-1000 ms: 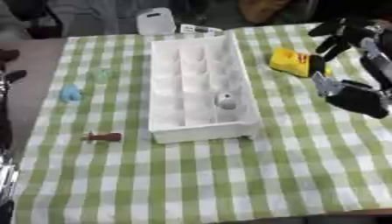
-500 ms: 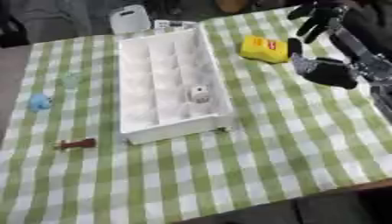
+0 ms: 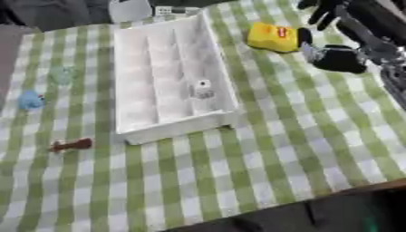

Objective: Pick up objects on the table and place them in the box.

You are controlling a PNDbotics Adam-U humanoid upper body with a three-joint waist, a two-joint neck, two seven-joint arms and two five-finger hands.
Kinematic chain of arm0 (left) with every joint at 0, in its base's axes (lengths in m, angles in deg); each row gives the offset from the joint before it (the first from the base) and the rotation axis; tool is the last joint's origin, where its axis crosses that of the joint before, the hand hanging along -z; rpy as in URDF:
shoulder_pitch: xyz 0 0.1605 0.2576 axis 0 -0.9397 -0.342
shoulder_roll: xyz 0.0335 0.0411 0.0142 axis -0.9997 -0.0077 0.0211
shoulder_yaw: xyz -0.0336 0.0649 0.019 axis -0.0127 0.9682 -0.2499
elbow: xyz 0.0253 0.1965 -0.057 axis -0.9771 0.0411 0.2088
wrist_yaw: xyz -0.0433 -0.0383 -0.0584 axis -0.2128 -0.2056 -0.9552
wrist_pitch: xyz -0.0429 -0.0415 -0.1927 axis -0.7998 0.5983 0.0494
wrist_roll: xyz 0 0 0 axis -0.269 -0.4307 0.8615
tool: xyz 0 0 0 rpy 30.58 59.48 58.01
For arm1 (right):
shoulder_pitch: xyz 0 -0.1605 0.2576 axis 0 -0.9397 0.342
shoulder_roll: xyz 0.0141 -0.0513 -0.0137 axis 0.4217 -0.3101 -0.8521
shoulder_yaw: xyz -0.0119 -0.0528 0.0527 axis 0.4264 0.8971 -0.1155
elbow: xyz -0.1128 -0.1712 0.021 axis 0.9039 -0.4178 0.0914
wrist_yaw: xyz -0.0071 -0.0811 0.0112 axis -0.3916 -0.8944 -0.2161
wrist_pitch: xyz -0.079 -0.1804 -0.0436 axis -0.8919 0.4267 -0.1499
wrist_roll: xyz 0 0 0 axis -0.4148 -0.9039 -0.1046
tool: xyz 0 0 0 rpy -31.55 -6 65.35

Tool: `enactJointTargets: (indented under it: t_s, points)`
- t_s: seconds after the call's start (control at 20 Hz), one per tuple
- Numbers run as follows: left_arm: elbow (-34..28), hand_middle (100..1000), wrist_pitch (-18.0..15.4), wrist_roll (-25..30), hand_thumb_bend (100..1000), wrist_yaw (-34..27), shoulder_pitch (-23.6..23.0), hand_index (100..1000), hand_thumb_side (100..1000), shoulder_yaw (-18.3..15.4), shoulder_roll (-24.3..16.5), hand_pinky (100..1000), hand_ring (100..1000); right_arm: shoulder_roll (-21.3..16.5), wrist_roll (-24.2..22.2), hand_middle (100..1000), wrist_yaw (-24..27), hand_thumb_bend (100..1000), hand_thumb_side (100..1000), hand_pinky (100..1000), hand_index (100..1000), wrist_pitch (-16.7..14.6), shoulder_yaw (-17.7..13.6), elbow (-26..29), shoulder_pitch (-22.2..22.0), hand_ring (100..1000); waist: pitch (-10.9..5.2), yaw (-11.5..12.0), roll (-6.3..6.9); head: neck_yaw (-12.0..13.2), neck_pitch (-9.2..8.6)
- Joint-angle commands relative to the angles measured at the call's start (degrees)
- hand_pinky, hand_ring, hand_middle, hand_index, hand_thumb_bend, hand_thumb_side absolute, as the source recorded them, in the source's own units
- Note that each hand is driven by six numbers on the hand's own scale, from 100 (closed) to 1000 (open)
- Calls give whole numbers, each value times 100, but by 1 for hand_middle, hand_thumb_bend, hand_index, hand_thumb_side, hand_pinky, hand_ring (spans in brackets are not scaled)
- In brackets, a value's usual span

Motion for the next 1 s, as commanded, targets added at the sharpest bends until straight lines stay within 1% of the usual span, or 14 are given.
enactJointTargets:
  t_s: [0.05,0.15,0.35,0.55,0.6,0.65,0.7,0.8,0.85,0.9,1.0]
  points:
    - [-152,702,-75,-20,100,-87,77,758,830,4,-157,781,1000,-275,-1,787,-122,100,203,630,880,-27,-77,-70,110,689,40,60,36,3,2]
    - [-166,701,-97,-25,100,-117,84,758,824,6,-174,781,1000,-305,2,791,-189,100,191,636,885,-37,-88,-140,142,693,80,128,10,0,-9]
    - [-184,699,-123,-20,100,-134,102,757,820,7,-198,781,1000,-355,-25,798,-400,100,195,645,896,-82,-107,-322,226,700,161,259,-48,-16,-37]
    - [-195,696,-146,12,100,-149,118,757,818,20,-210,782,1000,-397,-80,816,-604,100,220,665,917,-162,-132,-591,366,723,237,351,-85,-63,-61]
    - [-196,696,-150,21,100,-151,124,757,817,21,-215,782,1000,-411,-101,827,-664,100,240,681,933,-190,-136,-660,404,737,251,370,-93,-72,-65]
    - [-198,695,-154,29,100,-153,128,757,808,22,-218,782,1000,-422,-123,851,-724,100,210,712,949,-223,-138,-723,440,771,261,384,-98,-79,-68]
    - [-198,695,-157,38,100,-155,131,757,820,25,-222,783,1000,-446,-149,865,-820,100,248,734,957,-253,-146,-784,480,796,275,403,-107,-89,-75]
    - [-199,694,-161,50,100,-158,135,757,820,28,-225,783,1000,-460,-172,868,-986,100,250,741,959,-307,-158,-875,539,802,289,423,-116,-100,-84]
    - [-199,694,-163,53,100,-160,135,758,821,28,-226,783,1000,-461,-172,892,-1038,100,248,783,975,-327,-161,-903,553,841,292,427,-117,-102,-87]
    - [-198,694,-164,57,100,-160,136,758,821,30,-230,783,1000,-486,-185,892,-1144,100,248,783,975,-331,-169,-938,577,841,301,439,-124,-113,-94]
    - [-199,693,-166,66,100,-162,143,758,823,37,-239,783,1000,-533,-219,912,-1410,127,249,809,987,-317,-192,-1041,639,865,329,478,-135,-154,-114]
